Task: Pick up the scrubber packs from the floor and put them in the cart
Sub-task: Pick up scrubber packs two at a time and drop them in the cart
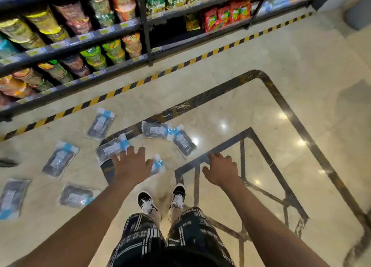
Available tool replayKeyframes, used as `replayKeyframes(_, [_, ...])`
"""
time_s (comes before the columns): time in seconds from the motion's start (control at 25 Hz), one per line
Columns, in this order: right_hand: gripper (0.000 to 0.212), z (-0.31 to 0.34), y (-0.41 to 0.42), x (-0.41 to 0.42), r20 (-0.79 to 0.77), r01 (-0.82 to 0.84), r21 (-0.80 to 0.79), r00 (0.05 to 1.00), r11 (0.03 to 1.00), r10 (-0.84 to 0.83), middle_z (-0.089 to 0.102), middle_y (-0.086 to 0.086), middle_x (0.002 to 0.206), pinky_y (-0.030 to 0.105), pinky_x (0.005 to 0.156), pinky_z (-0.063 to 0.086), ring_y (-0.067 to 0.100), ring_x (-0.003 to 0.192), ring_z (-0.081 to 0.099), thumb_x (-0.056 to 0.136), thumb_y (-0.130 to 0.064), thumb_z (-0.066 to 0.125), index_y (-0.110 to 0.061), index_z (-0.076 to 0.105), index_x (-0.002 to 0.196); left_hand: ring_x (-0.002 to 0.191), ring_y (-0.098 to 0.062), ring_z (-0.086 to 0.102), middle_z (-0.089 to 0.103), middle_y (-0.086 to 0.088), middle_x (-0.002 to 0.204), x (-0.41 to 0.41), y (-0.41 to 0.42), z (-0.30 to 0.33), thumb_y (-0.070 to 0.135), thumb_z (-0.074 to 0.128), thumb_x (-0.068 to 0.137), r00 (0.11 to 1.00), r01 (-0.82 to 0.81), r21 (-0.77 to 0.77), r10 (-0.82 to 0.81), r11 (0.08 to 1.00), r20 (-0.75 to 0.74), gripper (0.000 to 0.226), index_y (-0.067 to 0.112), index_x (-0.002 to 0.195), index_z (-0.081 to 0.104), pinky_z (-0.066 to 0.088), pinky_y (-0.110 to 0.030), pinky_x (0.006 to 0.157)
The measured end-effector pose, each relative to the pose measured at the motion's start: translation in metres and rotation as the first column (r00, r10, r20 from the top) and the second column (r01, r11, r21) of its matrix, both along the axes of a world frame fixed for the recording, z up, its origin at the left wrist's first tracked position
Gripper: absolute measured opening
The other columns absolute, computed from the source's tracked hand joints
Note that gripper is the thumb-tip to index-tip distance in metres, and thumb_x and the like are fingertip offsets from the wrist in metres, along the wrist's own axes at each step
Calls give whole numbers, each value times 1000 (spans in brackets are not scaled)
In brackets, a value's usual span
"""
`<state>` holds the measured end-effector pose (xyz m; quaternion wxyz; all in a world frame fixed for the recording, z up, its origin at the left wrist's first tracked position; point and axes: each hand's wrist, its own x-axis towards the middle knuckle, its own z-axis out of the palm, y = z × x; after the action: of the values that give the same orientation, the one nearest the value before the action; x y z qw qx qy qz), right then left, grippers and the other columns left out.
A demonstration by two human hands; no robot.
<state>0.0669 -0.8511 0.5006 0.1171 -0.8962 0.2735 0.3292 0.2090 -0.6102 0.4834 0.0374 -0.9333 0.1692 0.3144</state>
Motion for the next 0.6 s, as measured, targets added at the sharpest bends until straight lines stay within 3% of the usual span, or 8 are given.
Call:
replayKeyframes(0.12, [48,-38,-9,28,-111,-68,56,991,996,73,55,9,142,54,106,44,39,131,49,98,-43,52,-19,51,140,135,-41,44,37,-16,153,9,-8,-43,47,44,101,994,-90,2,90,996,-58,55,21,149,38,37,-51,108])
replayKeyframes(0.28, [44,-120,-8,67,-128,-104,113,985,988,118,60,11,133,54,99,47,43,127,52,96,-38,55,-15,53,134,128,-41,49,40,-17,148,15,-13,-119,44,46,100,988,-114,-18,112,993,-103,52,18,145,39,41,-51,103])
replayKeyframes(0.4, [43,-221,-9,92,-139,-111,145,981,983,131,60,14,129,52,94,48,43,124,53,95,-38,57,-14,51,131,125,-39,52,43,-17,145,22,-15,-211,43,45,100,979,-124,-8,121,992,-162,50,18,144,41,43,-49,102])
replayKeyframes(0.6, [57,-445,-27,117,-184,12,213,983,977,28,61,15,129,49,97,48,42,118,56,87,-40,55,-13,45,137,129,-35,49,44,-14,142,41,-7,-431,33,51,99,959,-108,51,117,993,-259,48,20,144,40,45,-47,104])
